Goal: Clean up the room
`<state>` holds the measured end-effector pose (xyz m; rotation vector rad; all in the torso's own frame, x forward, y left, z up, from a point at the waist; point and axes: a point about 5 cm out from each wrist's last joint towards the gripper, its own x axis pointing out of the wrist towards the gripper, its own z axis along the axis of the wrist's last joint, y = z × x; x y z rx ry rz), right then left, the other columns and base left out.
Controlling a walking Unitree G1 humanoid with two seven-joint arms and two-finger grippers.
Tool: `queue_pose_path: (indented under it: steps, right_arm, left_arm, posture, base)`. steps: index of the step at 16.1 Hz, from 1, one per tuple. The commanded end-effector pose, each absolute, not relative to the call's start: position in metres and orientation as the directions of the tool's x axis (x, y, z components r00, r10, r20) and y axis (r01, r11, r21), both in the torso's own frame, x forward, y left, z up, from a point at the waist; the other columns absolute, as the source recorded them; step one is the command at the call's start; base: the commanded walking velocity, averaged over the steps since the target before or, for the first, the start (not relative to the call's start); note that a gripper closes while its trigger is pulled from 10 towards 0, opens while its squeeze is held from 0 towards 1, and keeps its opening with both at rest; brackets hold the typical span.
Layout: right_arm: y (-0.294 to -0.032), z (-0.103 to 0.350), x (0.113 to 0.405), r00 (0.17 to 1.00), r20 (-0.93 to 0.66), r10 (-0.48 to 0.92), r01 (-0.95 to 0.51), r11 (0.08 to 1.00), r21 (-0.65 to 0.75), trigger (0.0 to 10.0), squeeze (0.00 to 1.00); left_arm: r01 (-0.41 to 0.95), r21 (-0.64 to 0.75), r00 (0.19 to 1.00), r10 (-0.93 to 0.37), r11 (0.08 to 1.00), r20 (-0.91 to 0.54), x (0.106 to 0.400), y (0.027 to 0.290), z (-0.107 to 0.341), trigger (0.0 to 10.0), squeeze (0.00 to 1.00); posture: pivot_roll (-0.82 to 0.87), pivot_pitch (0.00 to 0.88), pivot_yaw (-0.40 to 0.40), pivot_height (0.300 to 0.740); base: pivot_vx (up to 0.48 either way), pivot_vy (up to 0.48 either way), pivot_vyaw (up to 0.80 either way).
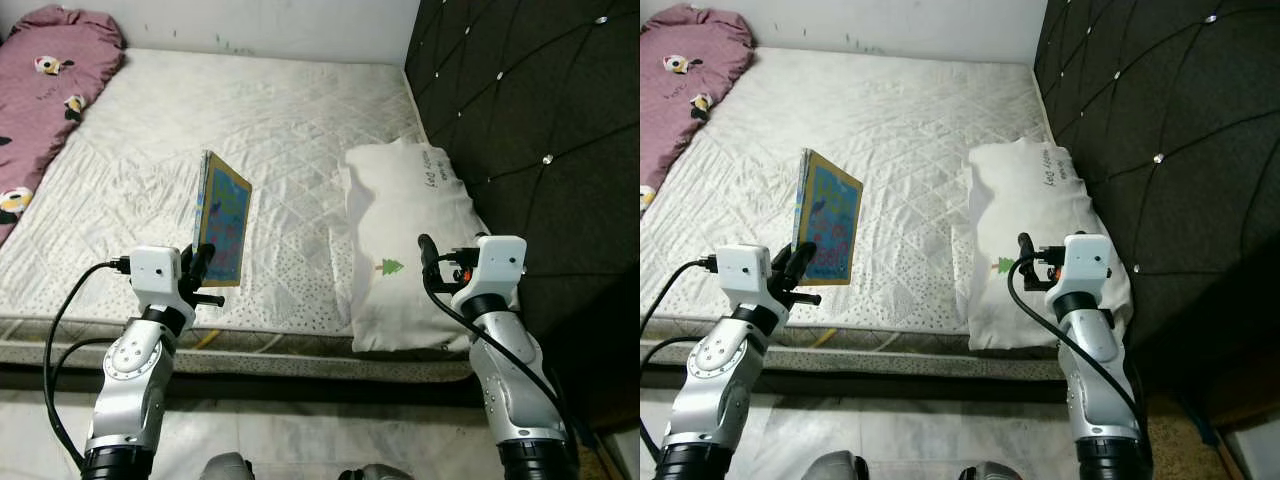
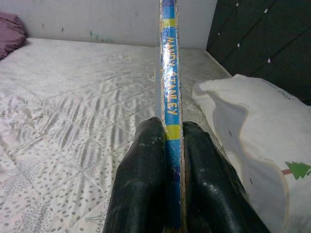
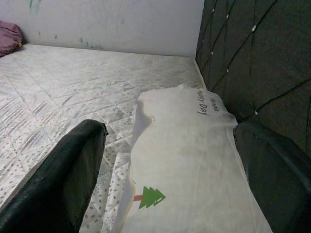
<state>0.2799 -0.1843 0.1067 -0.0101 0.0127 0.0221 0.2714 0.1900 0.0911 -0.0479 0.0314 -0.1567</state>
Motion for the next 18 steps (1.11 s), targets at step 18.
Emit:
queue_pose_path:
  steps: [18]
  right_arm:
    - [-0.1853,0.1064,0.2813,1.000,-0.013,0.023,-0.024,1.000,-0.015,10.0,0.00]
  left_arm:
    - [0.183,-0.047,0.983,-0.181,0.982,0.030,0.2749,0.1859,0.1025,10.0,0.00]
  posture:
    - [-0.03,0.036,-0.049,0.740]
  base:
    - [0.317,0.000,0.00]
